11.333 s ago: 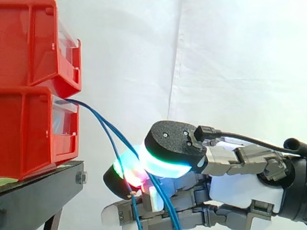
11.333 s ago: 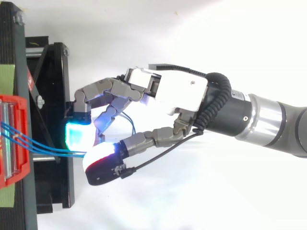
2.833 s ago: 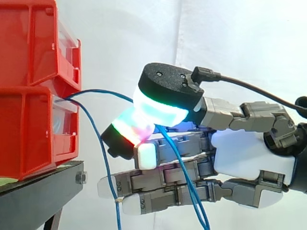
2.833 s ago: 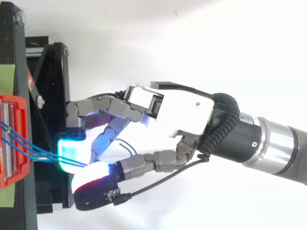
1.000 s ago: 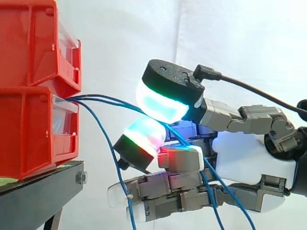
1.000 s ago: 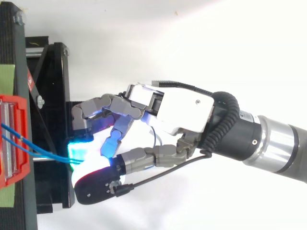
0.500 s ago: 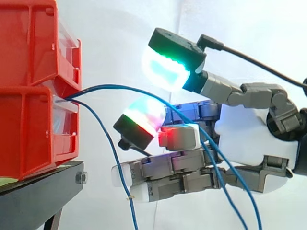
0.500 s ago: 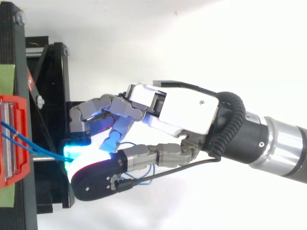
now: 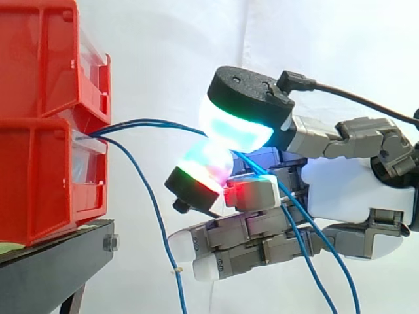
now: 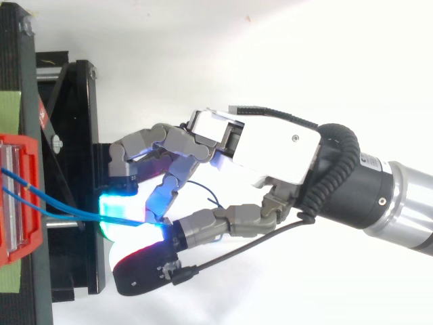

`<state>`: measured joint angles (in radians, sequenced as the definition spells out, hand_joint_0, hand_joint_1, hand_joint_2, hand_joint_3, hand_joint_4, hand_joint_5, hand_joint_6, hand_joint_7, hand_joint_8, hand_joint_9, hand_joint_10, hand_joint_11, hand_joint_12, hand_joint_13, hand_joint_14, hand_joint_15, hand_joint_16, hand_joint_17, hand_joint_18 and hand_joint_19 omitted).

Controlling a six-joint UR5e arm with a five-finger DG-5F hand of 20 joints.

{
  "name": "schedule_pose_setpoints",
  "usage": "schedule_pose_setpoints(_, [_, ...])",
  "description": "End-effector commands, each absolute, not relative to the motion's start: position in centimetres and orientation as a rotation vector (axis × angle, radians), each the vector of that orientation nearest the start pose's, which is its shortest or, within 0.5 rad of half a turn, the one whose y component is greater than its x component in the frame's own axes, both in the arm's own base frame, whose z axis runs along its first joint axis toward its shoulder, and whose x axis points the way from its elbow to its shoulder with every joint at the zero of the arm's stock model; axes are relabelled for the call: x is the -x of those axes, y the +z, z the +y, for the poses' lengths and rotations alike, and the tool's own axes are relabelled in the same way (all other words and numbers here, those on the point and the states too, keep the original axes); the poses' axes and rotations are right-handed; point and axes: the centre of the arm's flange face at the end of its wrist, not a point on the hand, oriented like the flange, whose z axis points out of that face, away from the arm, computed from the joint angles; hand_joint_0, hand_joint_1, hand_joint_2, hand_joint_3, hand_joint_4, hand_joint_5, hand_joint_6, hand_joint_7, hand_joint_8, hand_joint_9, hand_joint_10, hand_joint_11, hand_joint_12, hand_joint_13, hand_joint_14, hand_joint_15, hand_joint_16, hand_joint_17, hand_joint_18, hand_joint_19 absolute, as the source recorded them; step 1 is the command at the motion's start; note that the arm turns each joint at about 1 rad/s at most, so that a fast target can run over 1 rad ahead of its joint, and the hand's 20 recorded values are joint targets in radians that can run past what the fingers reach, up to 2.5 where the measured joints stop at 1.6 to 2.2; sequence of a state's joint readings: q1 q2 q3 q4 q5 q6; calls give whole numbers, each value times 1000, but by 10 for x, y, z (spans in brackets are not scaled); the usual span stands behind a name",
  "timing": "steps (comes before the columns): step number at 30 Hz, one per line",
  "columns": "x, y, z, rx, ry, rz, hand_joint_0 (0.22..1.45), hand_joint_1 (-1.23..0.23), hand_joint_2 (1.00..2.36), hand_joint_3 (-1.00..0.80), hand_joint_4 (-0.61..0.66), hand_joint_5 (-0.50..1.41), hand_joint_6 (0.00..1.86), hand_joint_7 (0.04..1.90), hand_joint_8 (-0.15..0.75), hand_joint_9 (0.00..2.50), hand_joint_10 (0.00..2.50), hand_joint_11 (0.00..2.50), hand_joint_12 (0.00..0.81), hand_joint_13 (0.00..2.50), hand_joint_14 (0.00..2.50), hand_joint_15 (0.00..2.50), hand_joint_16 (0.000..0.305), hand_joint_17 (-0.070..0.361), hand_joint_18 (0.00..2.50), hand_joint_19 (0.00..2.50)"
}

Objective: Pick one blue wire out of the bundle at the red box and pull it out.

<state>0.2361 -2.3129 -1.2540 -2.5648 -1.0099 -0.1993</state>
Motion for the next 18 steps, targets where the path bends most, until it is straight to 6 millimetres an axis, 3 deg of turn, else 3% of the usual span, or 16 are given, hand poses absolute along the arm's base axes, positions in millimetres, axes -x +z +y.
schedule_pose_setpoints(1, [-766, 227, -8, -1175, 909, 950, 562, -710, 1000, -500, 237, -145, 851, 1123, 270, 1194, 27, 1209, 346, 674, 20, 445, 48, 108, 535, 390])
schedule_pose_setpoints(5, [-765, 227, -8, -1176, 904, 956, 514, -480, 1000, -500, 227, -130, 814, 1107, 275, 1246, 28, 1118, 363, 679, 17, 435, 52, 116, 535, 388])
schedule_pose_setpoints(9, [-764, 226, -8, -1179, 899, 968, 591, -362, 1001, -487, 196, -108, 768, 1177, 248, 1265, 29, 1074, 343, 672, 17, 422, 48, 109, 504, 400])
schedule_pose_setpoints(13, [-760, 222, -8, -1192, 872, 1005, 617, -494, 1012, -350, 235, -144, 793, 1111, 268, 1174, 28, 1128, 352, 650, 17, 423, 49, 111, 499, 376])
schedule_pose_setpoints(18, [-754, 215, -10, -1214, 827, 1064, 606, -695, 1013, -307, 252, -173, 829, 1088, 280, 1109, 27, 1172, 355, 619, 18, 426, 50, 113, 475, 368])
